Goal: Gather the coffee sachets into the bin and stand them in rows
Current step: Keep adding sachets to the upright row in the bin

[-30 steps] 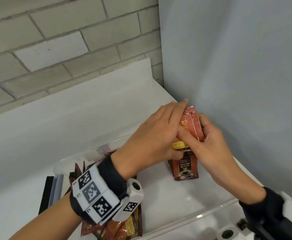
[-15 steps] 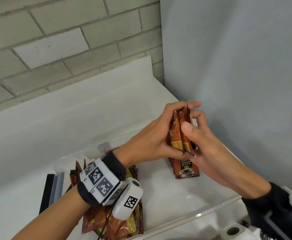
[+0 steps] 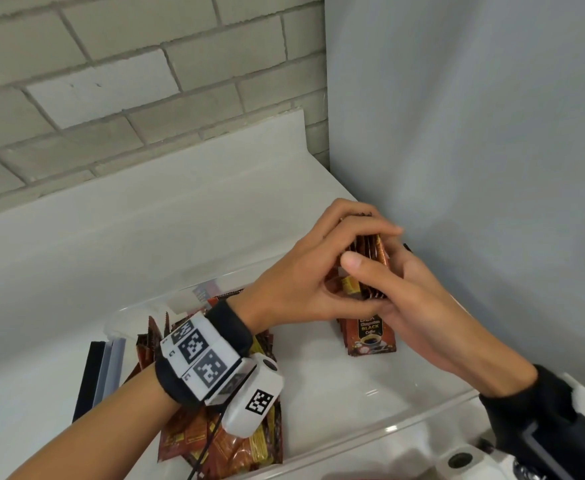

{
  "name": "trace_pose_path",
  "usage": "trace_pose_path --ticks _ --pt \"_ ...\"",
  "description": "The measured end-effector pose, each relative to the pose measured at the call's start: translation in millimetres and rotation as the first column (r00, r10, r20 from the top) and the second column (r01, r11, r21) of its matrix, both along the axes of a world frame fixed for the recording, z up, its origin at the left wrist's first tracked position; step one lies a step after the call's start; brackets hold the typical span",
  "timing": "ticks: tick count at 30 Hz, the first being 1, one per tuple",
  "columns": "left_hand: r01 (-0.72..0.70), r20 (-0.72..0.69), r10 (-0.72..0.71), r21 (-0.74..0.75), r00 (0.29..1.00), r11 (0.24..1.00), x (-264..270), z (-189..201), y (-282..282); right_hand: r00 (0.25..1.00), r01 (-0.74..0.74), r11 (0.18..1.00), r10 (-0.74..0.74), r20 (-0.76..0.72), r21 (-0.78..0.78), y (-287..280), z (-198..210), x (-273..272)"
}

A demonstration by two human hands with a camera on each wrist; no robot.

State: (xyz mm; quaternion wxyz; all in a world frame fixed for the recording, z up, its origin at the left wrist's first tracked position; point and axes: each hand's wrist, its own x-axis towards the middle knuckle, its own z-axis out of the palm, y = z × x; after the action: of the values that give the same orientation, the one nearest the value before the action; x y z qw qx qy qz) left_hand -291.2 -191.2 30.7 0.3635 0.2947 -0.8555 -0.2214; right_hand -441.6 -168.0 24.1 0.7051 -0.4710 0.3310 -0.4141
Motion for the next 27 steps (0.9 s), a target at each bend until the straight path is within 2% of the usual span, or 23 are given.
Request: trace_pose_path --ticks 6,11,15,20,27 --pt "0.043 0.014 -0.043 0.029 0.999 0.999 -1.2 -0.3 1.0 0.999 -0.026 1.0 0.026 -0.022 0.004 0.2 -1.3 -2.9" --pt "0.029 0.059 -0.03 0.019 0.998 0.999 -0.4 2.4 2.2 0.996 -0.049 0.995 0.041 -0.082 -0.091 0.9 0.0 0.2" --pt "0.034 0.095 -0.035 0.018 0.995 0.999 1.3 4.6 2.7 0.991 -0.089 0.994 0.081 -0.109 -0.068 2.0 -0.8 -2.3" --pt "0.043 0.199 -0.042 0.0 0.979 0.999 0.8 6.3 3.4 0.991 -0.114 0.993 0.114 -0.063 0.008 -0.1 -1.2 -4.8" --pt "0.097 0.102 -0.12 0.209 0.988 0.973 5.7 4.9 2.0 0.999 -0.044 0.995 0.043 0.01 0.089 -2.8 -2.8 -7.0"
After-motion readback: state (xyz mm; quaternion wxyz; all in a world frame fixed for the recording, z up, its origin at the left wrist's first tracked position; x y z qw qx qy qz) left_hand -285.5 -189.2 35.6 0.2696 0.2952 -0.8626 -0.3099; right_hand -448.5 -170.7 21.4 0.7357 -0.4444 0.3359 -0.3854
